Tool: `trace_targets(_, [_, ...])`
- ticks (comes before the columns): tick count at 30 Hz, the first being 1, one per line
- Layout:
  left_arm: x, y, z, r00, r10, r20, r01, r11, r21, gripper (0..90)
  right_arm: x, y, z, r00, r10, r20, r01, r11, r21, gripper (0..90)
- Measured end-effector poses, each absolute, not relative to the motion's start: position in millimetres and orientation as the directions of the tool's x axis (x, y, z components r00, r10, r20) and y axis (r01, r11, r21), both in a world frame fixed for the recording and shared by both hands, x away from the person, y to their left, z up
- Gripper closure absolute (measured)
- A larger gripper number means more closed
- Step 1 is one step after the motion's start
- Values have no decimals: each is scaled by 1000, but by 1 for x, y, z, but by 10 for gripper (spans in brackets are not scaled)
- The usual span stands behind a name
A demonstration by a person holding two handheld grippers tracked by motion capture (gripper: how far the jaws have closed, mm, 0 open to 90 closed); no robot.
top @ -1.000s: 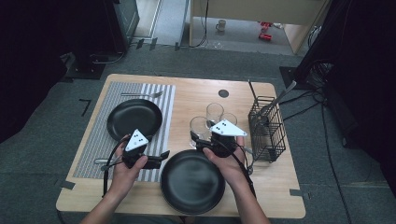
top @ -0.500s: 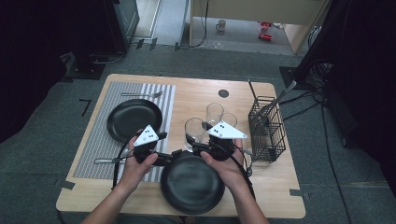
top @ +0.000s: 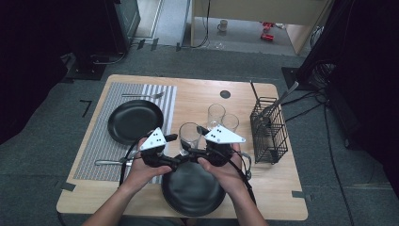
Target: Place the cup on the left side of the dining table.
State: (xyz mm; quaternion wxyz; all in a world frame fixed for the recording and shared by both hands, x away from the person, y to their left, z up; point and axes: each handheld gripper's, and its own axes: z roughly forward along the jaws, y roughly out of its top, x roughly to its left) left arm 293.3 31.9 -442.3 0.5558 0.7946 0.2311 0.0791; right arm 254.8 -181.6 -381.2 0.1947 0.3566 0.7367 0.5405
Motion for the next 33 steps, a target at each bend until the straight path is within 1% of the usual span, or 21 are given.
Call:
trace_targets(1, [293, 32, -442, 885, 448, -130, 274, -272, 922, 146, 254, -180, -382, -673, 733, 101, 318, 163, 934, 295])
trace_targets(2, [293, 31, -442, 889, 440, -127, 266, -271, 925, 151, 254, -179, -382, -677, 730, 99, 316, 166, 934, 296])
trace_targets(6, [292, 29, -441, 904, 412, -118, 238, -254, 937, 230, 253, -176, -384, -684, 723, 97, 316, 173, 933, 296])
trace_targets(7, [292, 29, -441, 908, 404, -113, 229, -253, 940, 279, 253, -176, -384, -683, 724, 97, 316, 173, 933, 296])
trace_targets(8, [291, 29, -441, 908, 408, -100, 219, -255, 942, 304, 253, -176, -384, -682, 725, 98, 316, 172, 933, 296])
trace_targets(10, [290, 28, -441, 915, 393, -91, 208, -267, 941, 315, 254, -178, -384, -683, 722, 110, 325, 165, 931, 295])
trace_targets(15, [288, 29, -442, 916, 397, -63, 184, -275, 944, 325, 254, -178, -385, -688, 716, 120, 333, 164, 929, 290])
trace_targets(19, [284, 25, -443, 924, 381, -25, 155, -315, 936, 325, 254, -177, -384, -681, 722, 123, 313, 134, 940, 245])
trace_targets(20, [283, 24, -444, 926, 378, -21, 152, -322, 935, 325, 254, -177, -383, -681, 721, 126, 312, 130, 941, 247])
trace_targets(23, [282, 23, -445, 923, 382, -35, 164, -311, 936, 325, 255, -175, -383, -684, 719, 119, 313, 142, 939, 285])
trace_targets(27, [283, 23, -446, 923, 383, -40, 169, -309, 936, 324, 256, -176, -384, -680, 721, 132, 325, 134, 936, 290])
trace_targets(33, [284, 22, -445, 928, 366, -74, 193, -300, 934, 315, 253, -173, -384, -686, 721, 92, 298, 164, 940, 293])
